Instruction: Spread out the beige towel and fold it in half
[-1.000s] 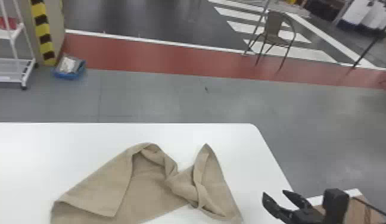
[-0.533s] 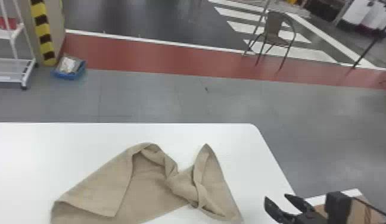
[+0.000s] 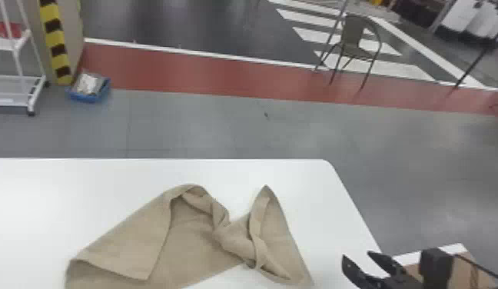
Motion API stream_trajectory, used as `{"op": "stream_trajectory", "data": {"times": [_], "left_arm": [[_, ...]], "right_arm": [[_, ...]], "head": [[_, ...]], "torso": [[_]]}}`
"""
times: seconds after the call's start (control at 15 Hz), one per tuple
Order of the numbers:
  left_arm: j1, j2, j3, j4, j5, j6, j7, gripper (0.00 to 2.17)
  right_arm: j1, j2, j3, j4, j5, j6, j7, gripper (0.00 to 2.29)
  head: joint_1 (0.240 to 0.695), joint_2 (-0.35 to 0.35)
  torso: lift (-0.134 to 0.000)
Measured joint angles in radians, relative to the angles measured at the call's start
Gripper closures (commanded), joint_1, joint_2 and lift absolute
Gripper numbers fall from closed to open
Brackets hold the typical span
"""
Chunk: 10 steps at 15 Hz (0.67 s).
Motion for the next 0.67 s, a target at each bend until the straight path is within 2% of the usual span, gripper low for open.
{"op": "stream_trajectory", "data": {"times": [0.07, 0.27, 0.33, 0.67], "left_arm": [[-0.001, 0.001, 0.001, 0.000, -0.001, 0.001, -0.001, 0.74], [-0.007, 0.003, 0.007, -0.003, -0.001, 0.004, -0.001, 0.86], [-0.010, 0.004, 0.008, -0.003, -0.001, 0.008, -0.001, 1.08], [-0.024, 0.002, 0.011, 0.010, 0.000, 0.010, 0.005, 1.09]], "right_arm": [[0.000, 0.001, 0.003, 0.000, 0.000, -0.002, 0.000, 0.29], [-0.002, 0.004, 0.007, -0.001, -0.001, -0.006, -0.001, 0.29], [-0.002, 0.004, 0.007, -0.001, -0.001, -0.006, -0.001, 0.29], [-0.003, 0.006, 0.010, -0.001, -0.001, -0.006, -0.001, 0.29]], "head": [[0.695, -0.350], [0.695, -0.350], [0.695, -0.350], [0.695, -0.350]], "torso": [[0.000], [0.000], [0.000], [0.000]]}}
